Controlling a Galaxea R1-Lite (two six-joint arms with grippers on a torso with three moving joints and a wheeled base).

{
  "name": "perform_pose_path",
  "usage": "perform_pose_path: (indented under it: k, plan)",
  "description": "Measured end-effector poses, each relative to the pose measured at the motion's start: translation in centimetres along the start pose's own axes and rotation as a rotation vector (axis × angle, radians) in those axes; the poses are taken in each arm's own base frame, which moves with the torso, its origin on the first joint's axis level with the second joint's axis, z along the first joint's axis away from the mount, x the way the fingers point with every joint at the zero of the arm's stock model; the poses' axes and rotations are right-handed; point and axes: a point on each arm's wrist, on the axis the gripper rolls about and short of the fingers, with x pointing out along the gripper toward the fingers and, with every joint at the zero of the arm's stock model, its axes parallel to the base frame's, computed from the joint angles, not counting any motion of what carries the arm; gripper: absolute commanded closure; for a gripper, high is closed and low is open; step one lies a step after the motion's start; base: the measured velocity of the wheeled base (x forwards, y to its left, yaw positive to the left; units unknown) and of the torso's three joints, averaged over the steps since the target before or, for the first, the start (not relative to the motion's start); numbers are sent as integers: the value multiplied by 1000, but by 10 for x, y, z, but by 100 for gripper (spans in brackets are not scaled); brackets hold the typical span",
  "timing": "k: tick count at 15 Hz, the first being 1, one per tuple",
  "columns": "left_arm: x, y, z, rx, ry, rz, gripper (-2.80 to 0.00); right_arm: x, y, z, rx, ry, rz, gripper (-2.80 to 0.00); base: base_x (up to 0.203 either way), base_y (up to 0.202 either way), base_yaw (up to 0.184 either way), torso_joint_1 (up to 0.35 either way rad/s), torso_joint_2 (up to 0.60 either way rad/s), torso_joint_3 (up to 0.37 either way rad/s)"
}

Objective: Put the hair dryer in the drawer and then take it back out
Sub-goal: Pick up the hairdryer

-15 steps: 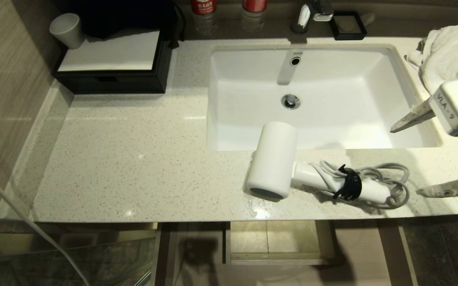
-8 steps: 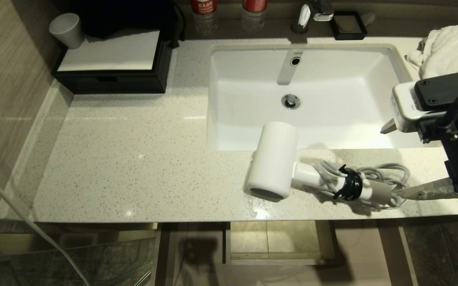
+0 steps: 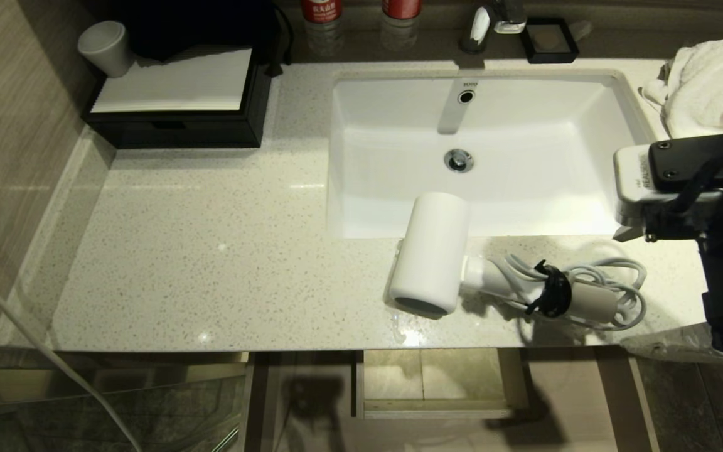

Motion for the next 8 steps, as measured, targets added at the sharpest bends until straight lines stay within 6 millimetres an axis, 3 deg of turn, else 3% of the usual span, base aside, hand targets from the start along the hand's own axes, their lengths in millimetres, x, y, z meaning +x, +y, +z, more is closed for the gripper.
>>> perform_pose_path:
  k: [8]
  plan:
    - [0,0,0,0,0,0,0,40,8,26,-1,-60,-50,-280,0,0,0,0,0,0]
